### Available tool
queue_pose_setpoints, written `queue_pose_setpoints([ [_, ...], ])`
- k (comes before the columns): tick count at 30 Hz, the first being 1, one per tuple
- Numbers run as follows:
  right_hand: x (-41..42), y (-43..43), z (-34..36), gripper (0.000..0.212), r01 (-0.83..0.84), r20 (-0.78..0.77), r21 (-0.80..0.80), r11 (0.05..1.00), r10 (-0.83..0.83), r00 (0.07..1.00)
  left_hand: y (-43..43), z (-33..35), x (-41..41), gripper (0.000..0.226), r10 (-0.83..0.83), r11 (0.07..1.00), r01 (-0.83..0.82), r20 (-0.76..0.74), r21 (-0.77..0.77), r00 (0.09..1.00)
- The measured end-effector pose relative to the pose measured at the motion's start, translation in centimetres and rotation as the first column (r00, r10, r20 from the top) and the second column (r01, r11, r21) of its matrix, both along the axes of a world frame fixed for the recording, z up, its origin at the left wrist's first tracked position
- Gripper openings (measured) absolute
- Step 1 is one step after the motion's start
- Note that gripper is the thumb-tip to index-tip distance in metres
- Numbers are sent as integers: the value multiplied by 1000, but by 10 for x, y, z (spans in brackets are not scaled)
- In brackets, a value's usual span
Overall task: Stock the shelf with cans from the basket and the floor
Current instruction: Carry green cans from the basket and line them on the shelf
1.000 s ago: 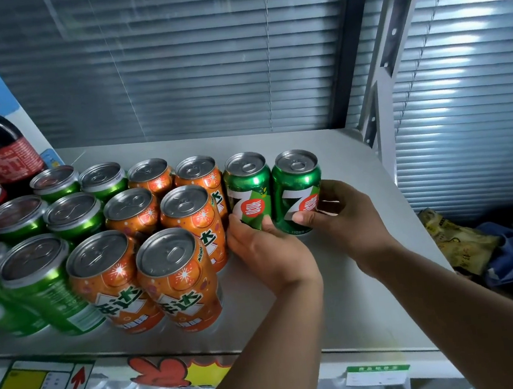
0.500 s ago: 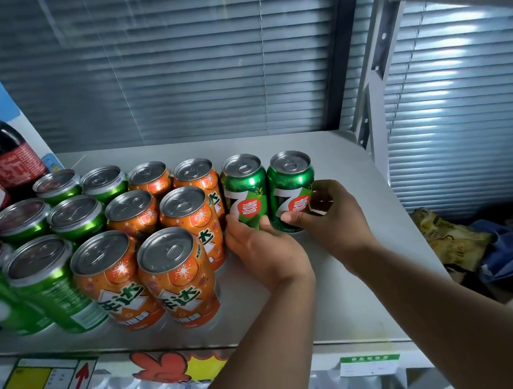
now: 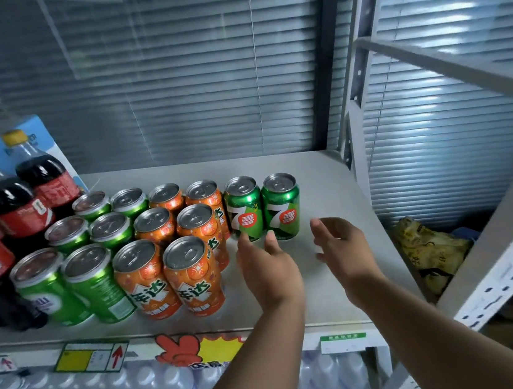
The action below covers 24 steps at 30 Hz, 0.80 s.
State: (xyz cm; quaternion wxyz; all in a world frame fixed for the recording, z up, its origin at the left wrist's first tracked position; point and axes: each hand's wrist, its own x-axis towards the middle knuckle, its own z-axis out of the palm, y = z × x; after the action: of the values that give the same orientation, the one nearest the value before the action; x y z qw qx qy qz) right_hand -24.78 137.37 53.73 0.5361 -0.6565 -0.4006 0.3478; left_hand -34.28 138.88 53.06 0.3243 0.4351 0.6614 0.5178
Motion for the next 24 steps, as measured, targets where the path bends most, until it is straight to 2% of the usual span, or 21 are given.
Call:
queue_pose_setpoints([
  [3,-6,-36,21,25,14,-43,-14,1000,-14,999,-34,29,-2,46,-88,995,89,14,-46,996],
  [6,-13,-73,48,14,0,-143,-30,1000,-4,990,-68,62,-10,39,-170,985,169,-13,-40,985],
  [8,-13,-96,69,16,-3,-183,-39,999,-4,983,-90,88,-16,36,-207,977,206,-13,-45,978],
  [12,-13,-147,120,24,-2,-239,-54,999,-11,971,-142,145,-35,33,-228,972,232,102,-28,968],
  [15,-16,-186,153,28,-9,-261,-56,998,-6,965,-181,176,-47,14,-247,967,253,117,-37,962],
  [17,-20,-214,170,30,0,-273,-64,998,-18,962,-208,189,-55,27,-237,968,245,131,-48,963],
  [19,-24,-238,183,32,13,-279,-67,998,-32,960,-235,199,-61,31,-246,966,254,139,-41,959],
  [23,-39,-285,210,32,61,-293,-71,996,-79,953,-280,215,-75,12,-277,956,288,166,-48,946],
  [24,-44,-298,215,31,76,-296,-67,995,-92,951,-292,218,-78,13,-280,953,294,165,-67,946],
])
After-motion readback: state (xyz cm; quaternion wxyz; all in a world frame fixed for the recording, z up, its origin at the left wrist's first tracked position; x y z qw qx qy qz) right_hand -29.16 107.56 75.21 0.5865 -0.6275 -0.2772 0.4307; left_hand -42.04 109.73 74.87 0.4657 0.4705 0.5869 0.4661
